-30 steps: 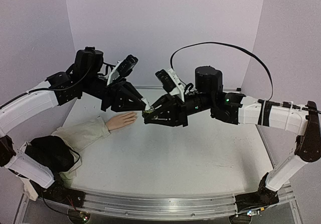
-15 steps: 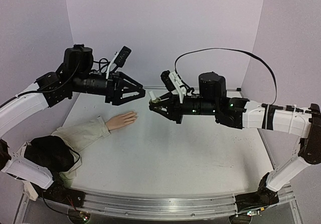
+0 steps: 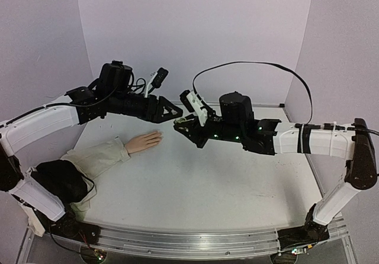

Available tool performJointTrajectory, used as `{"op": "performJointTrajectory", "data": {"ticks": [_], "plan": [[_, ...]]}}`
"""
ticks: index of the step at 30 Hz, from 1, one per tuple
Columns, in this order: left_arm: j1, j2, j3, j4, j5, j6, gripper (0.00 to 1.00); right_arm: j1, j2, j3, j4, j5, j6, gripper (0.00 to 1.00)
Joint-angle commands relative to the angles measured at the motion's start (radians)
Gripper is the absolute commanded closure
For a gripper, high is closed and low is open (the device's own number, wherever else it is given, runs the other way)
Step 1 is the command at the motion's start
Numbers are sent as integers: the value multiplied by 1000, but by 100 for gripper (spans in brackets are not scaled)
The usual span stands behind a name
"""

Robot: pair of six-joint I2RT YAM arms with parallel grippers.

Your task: Paint the nails

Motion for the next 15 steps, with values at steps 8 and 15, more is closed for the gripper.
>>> {"op": "performJointTrajectory", "data": {"ticks": [8, 15], "plan": [[1, 48, 56, 82, 7, -66, 62, 13, 12, 68, 56, 38, -26, 100], [1, 35, 52, 85, -11, -60, 54, 14, 12, 65, 51, 34, -31, 100]]}}
